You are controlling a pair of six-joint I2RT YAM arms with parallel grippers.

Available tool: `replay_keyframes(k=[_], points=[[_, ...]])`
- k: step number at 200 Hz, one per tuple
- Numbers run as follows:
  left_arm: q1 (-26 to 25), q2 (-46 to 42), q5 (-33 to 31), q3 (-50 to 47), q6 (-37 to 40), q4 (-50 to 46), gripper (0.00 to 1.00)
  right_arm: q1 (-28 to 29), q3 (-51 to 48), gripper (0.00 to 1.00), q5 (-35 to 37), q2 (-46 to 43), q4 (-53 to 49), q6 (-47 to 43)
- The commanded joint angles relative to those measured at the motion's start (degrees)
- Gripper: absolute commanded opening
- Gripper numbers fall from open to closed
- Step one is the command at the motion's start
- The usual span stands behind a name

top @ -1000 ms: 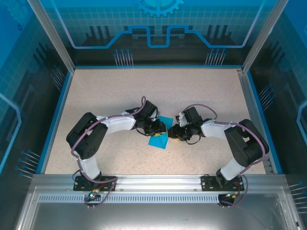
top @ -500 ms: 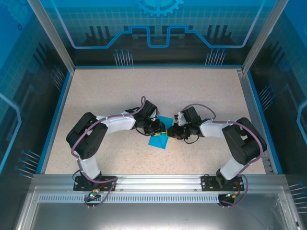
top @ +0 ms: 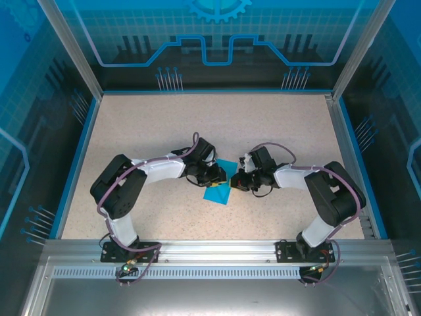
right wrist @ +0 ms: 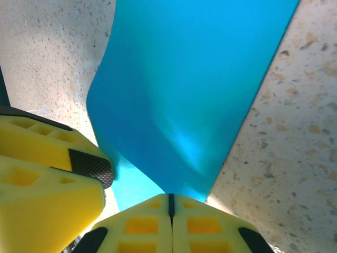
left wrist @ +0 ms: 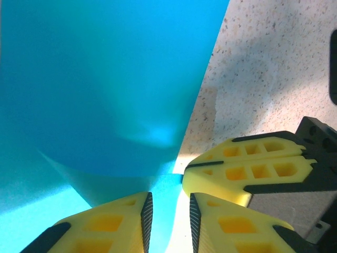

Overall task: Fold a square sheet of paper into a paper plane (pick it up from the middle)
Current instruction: Fold the triangle a second time at the center of the table.

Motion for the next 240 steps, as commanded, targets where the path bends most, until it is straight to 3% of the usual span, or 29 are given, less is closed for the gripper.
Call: replay_keyframes(k=[1, 107, 240], points=[[0.4, -3.1, 0.8, 0.2, 0.4, -1.1, 0.29, 0.3, 1.0, 0.03, 1.3, -0.2, -1.3, -0.8], [0.5, -3.7, 4.6, -0.9, -0.2, 3.0, 0.29, 0.3, 3.1, 0.02, 2.6, 1.3, -4.0, -3.6], [0.4, 1.7, 4.0, 0.6, 0.6, 1.5, 0.28, 0.2, 6.3, 0.01, 4.5, 4.4, -6.9, -5.8]])
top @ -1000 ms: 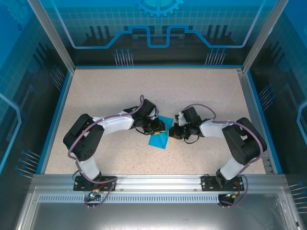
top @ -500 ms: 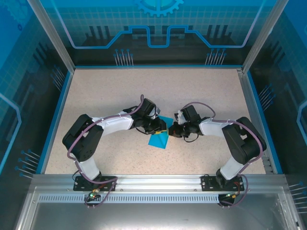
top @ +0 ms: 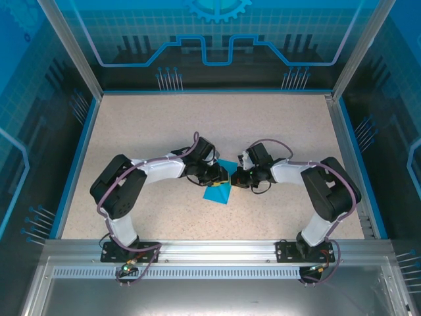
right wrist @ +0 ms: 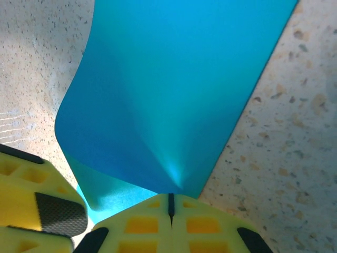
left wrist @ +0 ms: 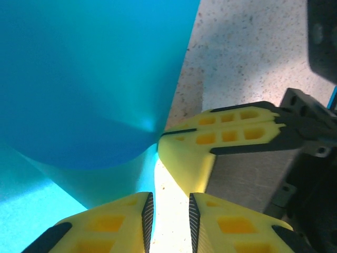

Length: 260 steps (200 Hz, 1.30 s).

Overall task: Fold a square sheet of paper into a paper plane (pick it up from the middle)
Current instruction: Fold the triangle a second time at the center of the table.

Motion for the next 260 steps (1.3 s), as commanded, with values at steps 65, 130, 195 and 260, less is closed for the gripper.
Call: replay_keyframes(k=[65, 130, 195, 260], points=[[0.4, 2.1, 1.3, 1.3, 0.8, -0.9, 0.28, 0.1, 2.2, 0.01, 0.7, 2.0, -2.2, -1.2], [0.4, 2.3, 2.4, 1.1, 1.3, -0.9, 0.28, 0.1, 1.6, 0.01, 0.3, 0.1, -3.6, -1.3], [0.4, 2.9, 3.1, 0.7, 1.3, -0.5, 0.28, 0.3, 1.8, 0.01, 1.3, 0.2, -4.7, -1.5], [0.4, 3.8, 2.9, 0.8, 1.1, -0.9, 0.28, 0.3, 3.3, 0.01, 1.4, 1.7, -5.0, -1.9]])
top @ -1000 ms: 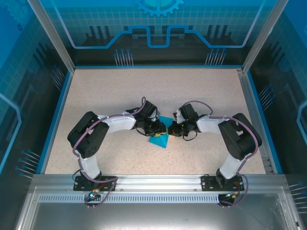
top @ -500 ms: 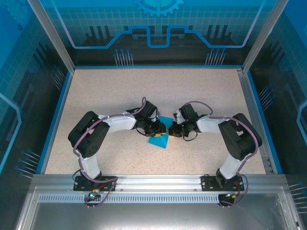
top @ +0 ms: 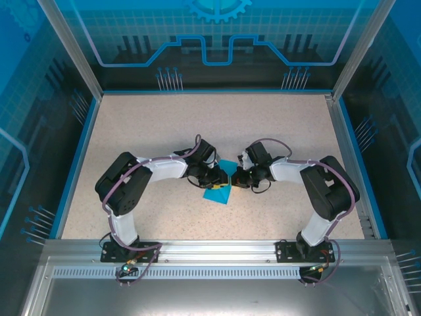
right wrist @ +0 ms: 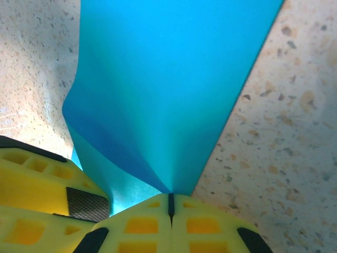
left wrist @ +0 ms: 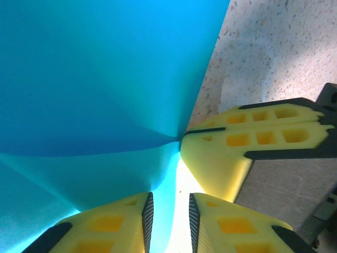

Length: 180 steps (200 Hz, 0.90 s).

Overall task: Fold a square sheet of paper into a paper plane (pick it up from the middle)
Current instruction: Fold the triangle a second time at the center of the table.

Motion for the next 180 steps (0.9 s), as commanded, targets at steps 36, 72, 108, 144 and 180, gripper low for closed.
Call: replay_keyframes(k=[36, 72, 108, 144, 180], points=[[0.4, 1.3, 1.0, 0.7, 0.6, -0.9, 0.28, 0.3, 1.9, 0.01, 0.7, 1.9, -1.5, -1.1], [0.4, 1.7, 0.9, 0.7, 0.7, -1.0, 0.28, 0.3, 1.9, 0.01, 0.8, 2.1, -1.7, -1.2], [0.4, 2.2, 1.1, 0.6, 0.7, -1.0, 0.28, 0.3, 1.5, 0.01, 0.8, 1.6, -2.0, -1.1], [0.4, 2.5, 1.3, 0.5, 0.8, -1.0, 0.28, 0.4, 1.1, 0.01, 1.0, 0.7, -2.5, -1.1], [0.4, 2.5, 1.3, 0.6, 0.9, -0.9, 0.28, 0.4, 1.0, 0.01, 1.6, 0.1, -3.0, -1.1]])
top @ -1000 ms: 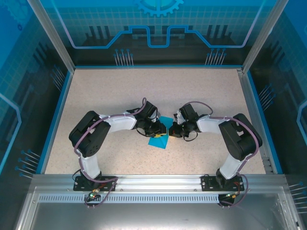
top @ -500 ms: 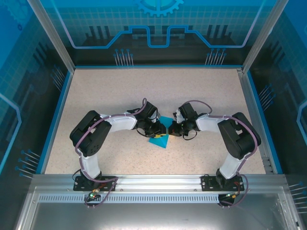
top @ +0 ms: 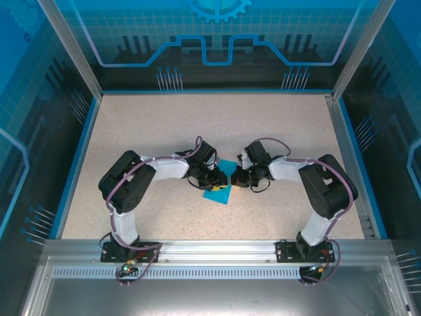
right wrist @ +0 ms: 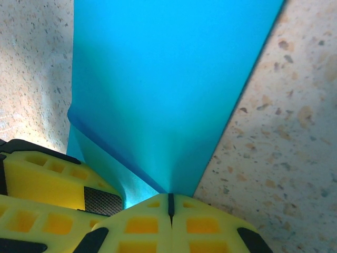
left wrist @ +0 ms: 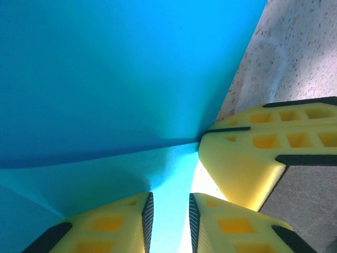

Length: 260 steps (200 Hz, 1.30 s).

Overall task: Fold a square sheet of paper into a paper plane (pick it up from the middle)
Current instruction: Fold the triangle a second time at the center of the table.

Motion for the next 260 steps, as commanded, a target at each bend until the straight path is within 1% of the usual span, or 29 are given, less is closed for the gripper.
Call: replay_keyframes(k=[1, 114, 167, 219, 245, 260], points=[[0.4, 0.6, 1.3, 0.6, 0.9, -0.9, 0.28, 0.3, 0.2, 0.01, 1.1, -1.1, -2.9, -0.9], [0.4, 0.9, 1.1, 0.2, 0.9, -1.0, 0.28, 0.6, 0.6, 0.02, 1.6, -0.6, -2.9, -0.9], [0.4, 1.5, 0.3, 0.1, 0.6, -1.9, 0.27, 0.6, 1.0, 0.08, 2.3, -1.3, -4.0, -0.8], [0.4, 2.0, -0.9, 0.1, -0.1, -2.6, 0.27, 0.6, 0.8, 0.17, 4.9, -6.0, -6.2, -0.8], [0.4, 2.1, -1.5, 0.0, -0.4, -2.8, 0.26, 1.0, 0.3, 0.18, 4.8, -6.8, -6.6, -1.2], [0.4, 2.0, -1.8, -0.1, -0.6, -2.8, 0.26, 1.7, 0.6, 0.16, 4.2, -6.2, -6.5, -1.4]])
